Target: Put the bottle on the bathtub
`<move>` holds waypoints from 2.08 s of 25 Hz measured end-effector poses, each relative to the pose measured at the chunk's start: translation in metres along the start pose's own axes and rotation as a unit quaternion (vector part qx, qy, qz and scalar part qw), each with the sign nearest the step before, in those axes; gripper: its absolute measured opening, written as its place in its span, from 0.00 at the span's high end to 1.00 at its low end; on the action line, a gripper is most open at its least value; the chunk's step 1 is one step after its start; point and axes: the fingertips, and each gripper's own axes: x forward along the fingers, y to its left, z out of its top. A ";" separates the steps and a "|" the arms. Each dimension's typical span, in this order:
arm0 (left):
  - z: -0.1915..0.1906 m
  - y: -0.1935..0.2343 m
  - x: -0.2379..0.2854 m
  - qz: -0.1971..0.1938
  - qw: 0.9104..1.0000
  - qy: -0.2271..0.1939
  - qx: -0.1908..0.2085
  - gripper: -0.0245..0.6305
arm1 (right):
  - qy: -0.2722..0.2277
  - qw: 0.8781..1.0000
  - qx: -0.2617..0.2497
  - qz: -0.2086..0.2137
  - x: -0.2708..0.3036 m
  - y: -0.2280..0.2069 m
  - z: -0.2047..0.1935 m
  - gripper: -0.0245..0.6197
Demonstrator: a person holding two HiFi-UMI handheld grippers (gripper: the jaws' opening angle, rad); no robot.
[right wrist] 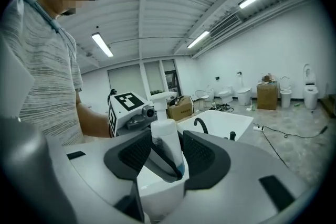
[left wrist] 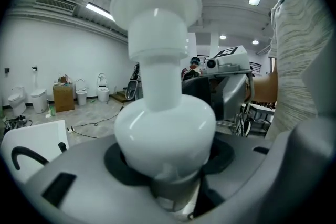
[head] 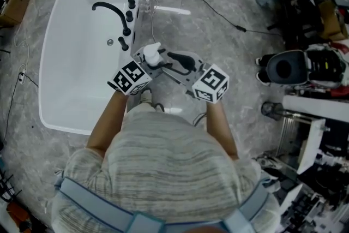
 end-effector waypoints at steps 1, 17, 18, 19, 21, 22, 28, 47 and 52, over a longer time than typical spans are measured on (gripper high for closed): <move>-0.002 0.006 -0.002 0.005 1.000 0.004 0.000 0.61 | 0.000 1.000 -0.004 0.003 0.007 -0.001 0.004 0.70; -0.048 0.049 -0.045 -0.020 0.996 0.062 0.064 0.61 | 0.102 0.967 -0.213 0.090 0.086 0.014 0.064 0.70; -0.050 0.050 -0.045 -0.024 0.996 0.063 0.065 0.61 | 0.114 0.962 -0.224 0.107 0.090 0.017 0.063 0.70; -0.052 0.050 -0.046 -0.028 0.996 0.063 0.065 0.61 | 0.124 0.957 -0.233 0.123 0.094 0.019 0.061 0.70; -0.055 0.051 -0.047 -0.035 0.996 0.060 0.058 0.61 | 0.136 0.949 -0.243 0.148 0.104 0.020 0.059 0.70; -0.057 0.053 -0.048 -0.037 0.996 0.061 0.058 0.61 | 0.141 0.946 -0.244 0.160 0.108 0.019 0.059 0.70; -0.061 0.052 -0.048 -0.059 0.992 0.082 0.074 0.61 | 0.184 0.923 -0.248 0.229 0.126 0.023 0.041 0.70; -0.076 0.066 -0.077 -0.009 0.999 0.038 0.029 0.61 | 0.207 0.888 -0.279 0.300 0.166 0.046 0.036 0.70; -0.088 0.079 -0.086 0.035 0.999 0.033 0.005 0.59 | 0.217 0.879 -0.293 0.307 0.178 0.049 0.031 0.71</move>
